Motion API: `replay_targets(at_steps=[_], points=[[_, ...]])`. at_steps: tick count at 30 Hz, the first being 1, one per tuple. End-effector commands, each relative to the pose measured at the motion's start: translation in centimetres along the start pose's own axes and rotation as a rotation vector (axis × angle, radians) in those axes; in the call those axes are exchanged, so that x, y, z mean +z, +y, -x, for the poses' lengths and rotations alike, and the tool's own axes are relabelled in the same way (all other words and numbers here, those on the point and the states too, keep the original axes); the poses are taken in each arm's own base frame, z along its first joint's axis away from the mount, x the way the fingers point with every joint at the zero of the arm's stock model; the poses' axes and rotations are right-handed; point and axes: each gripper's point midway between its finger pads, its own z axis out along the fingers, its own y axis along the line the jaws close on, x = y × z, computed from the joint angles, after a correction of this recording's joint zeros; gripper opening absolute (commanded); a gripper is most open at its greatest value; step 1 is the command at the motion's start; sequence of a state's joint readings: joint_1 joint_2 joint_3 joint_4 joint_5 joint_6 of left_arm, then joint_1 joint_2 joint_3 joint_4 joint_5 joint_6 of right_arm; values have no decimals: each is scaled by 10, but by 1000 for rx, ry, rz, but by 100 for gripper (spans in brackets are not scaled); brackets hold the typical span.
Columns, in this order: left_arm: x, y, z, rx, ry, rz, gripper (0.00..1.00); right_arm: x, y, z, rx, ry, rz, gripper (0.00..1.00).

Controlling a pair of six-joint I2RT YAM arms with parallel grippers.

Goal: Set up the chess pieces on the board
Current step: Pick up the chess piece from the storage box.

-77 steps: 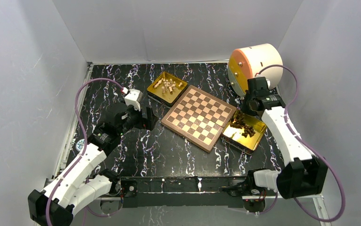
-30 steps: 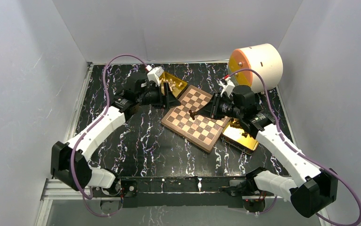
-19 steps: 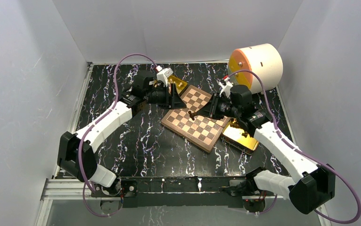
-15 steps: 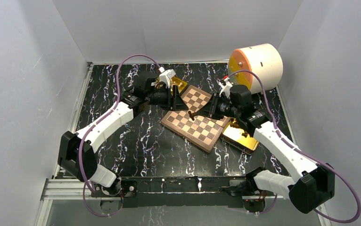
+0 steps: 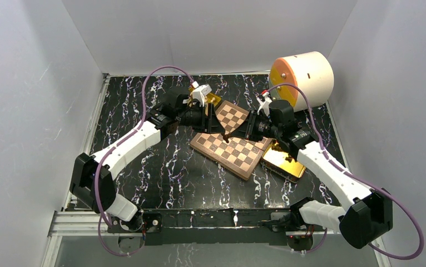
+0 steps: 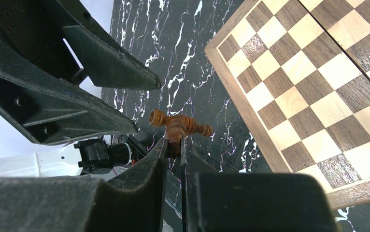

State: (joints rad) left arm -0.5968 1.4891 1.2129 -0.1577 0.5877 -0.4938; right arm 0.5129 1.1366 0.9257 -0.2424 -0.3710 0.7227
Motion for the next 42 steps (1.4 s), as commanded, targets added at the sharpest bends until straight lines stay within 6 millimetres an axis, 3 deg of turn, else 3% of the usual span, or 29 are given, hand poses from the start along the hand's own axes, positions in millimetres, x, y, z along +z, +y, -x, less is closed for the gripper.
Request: replay_targets(at_steps=[1,19,31,42], points=[[2,-8,6,35,-16,-7,48,0,13,9,-25,-29,44,4],[11,1,-10,25,34,29,36,4,9,8,-22,-19,32,3],[12,5,-10,5,27,55,0,3,-2,-1,-25,-11,0,2],[7,19,-15,8,37,138,0,1,-29,-9,-40,4,-116,2]])
